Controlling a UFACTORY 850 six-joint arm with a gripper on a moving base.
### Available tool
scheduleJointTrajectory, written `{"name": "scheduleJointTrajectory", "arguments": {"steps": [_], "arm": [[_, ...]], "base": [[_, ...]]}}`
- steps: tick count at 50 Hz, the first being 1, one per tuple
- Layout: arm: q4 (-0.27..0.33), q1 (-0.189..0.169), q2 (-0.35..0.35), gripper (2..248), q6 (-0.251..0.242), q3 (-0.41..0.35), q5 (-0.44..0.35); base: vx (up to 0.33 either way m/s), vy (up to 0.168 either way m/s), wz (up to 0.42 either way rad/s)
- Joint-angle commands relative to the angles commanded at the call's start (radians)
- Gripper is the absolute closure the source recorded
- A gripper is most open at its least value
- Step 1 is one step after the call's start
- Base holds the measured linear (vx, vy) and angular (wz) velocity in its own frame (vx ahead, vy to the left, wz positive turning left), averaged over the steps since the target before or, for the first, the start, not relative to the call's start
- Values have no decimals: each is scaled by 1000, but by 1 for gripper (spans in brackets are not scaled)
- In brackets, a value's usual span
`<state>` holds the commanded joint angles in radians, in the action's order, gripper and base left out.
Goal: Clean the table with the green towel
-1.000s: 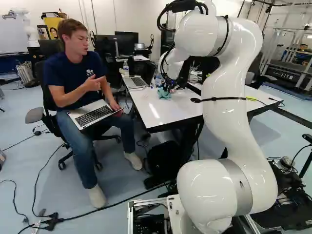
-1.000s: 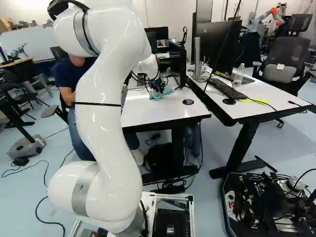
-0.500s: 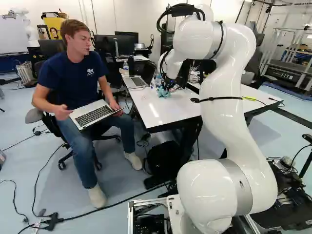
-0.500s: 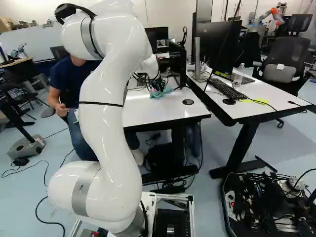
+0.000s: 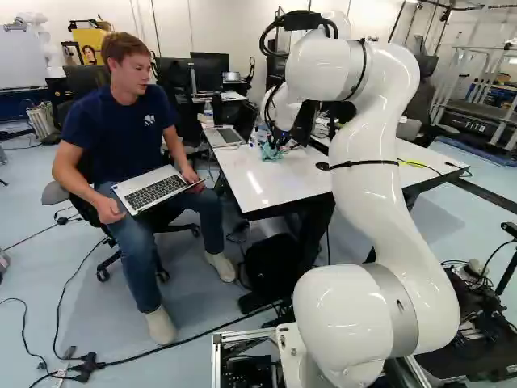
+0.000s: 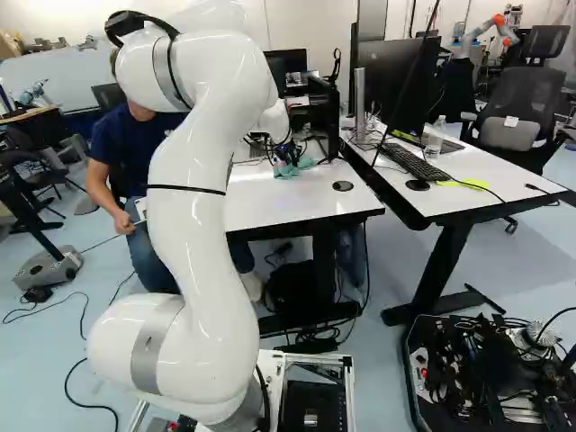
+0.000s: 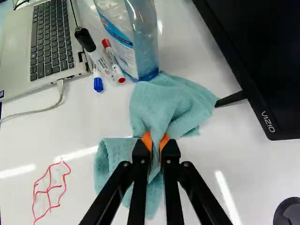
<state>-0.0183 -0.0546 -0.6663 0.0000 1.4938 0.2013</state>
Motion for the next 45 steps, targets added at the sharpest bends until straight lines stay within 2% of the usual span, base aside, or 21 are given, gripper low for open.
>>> {"name": "scheduleJointTrajectory", "arguments": {"steps": [45], "arm": [[0, 5, 183, 211, 0, -252, 0]], "base": [[0, 0, 0]]}}
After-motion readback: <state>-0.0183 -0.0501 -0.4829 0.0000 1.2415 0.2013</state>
